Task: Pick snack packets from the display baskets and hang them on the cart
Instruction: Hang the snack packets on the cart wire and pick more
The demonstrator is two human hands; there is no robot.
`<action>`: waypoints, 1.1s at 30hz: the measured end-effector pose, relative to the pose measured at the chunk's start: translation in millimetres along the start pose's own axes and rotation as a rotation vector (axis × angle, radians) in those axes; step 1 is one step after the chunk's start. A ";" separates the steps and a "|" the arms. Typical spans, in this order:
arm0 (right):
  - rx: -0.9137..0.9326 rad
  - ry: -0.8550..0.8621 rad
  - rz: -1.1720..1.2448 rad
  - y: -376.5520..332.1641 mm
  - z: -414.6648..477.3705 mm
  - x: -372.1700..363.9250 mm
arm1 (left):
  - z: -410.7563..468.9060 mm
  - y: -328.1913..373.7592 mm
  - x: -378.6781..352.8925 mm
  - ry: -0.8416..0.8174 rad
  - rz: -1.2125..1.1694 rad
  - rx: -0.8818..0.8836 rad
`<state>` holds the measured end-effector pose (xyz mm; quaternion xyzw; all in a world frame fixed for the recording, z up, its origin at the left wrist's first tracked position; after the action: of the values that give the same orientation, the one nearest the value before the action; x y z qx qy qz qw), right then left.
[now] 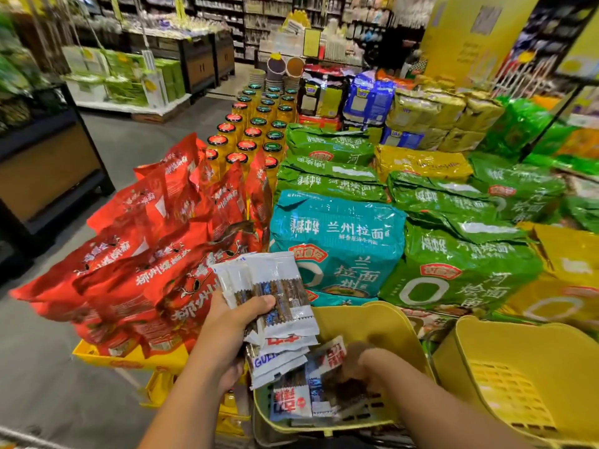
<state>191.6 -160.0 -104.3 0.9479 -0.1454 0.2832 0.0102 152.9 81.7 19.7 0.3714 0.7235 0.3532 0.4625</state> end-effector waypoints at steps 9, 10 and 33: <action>0.080 0.207 -0.464 -2.3 -6.0 10.4 | -1.3 -6.8 1.7 -0.019 0.005 0.022; 0.131 0.147 -0.493 -8.2 -5.7 -0.9 | -1.0 -7.9 3.8 -0.013 0.011 0.025; 0.338 -0.026 -0.732 -32.9 -10.3 -25.2 | -2.0 -6.3 17.3 -0.008 -0.014 0.001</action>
<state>175.3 -120.6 -107.1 0.9288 0.2504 0.2689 -0.0477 144.6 93.3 7.9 0.3677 0.7245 0.3481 0.4677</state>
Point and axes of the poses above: each hand's wrist, its own z-axis towards the middle knuckle, its own x-axis out of the back of the hand, y = z × x, the point moved 9 cm from there along z, towards the middle knuckle, and after that the axes turned 2 degrees about -x, right-handed, at the moved point
